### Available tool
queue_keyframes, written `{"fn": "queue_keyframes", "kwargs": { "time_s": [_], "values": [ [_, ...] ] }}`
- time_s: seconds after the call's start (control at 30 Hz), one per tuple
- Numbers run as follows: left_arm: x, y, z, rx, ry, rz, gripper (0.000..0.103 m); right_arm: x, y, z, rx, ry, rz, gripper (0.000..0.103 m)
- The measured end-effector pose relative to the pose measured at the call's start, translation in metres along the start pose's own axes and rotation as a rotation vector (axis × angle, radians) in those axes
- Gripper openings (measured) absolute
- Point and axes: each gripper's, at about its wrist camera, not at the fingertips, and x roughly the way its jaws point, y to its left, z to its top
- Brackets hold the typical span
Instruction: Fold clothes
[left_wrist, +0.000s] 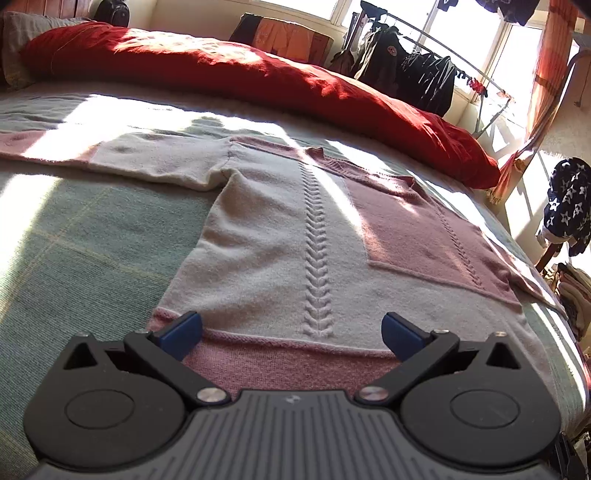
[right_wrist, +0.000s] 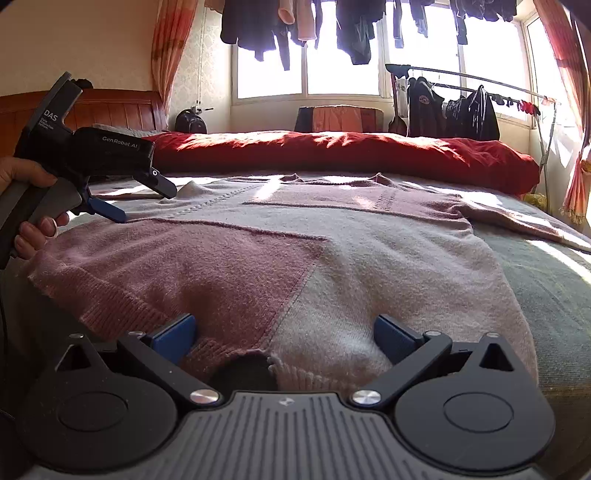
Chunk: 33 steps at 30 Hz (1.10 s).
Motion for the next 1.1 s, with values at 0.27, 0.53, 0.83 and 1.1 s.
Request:
{"fn": "queue_keyframes", "kwargs": {
  "time_s": [0.27, 0.53, 0.83, 1.1],
  "values": [
    [0.03, 0.015, 0.021, -0.115, 0.088, -0.082, 0.102, -0.002, -0.002, -0.001, 0.0, -0.006, 0.017, 0.103],
    [0.036, 0.007, 0.053, -0.093, 0.063, -0.084, 0.102, -0.014, 0.005, 0.026, -0.031, 0.003, 0.006, 0.103],
    [0.062, 0.019, 0.06, -0.088, 0.136, -0.01, 0.102, 0.01, -0.015, 0.029, 0.104, 0.109, 0.054, 0.103],
    [-0.014, -0.022, 0.014, 0.005, 0.123, -0.154, 0.102, 0.008, -0.009, 0.02, 0.055, 0.073, 0.04, 0.103]
  ]
}}
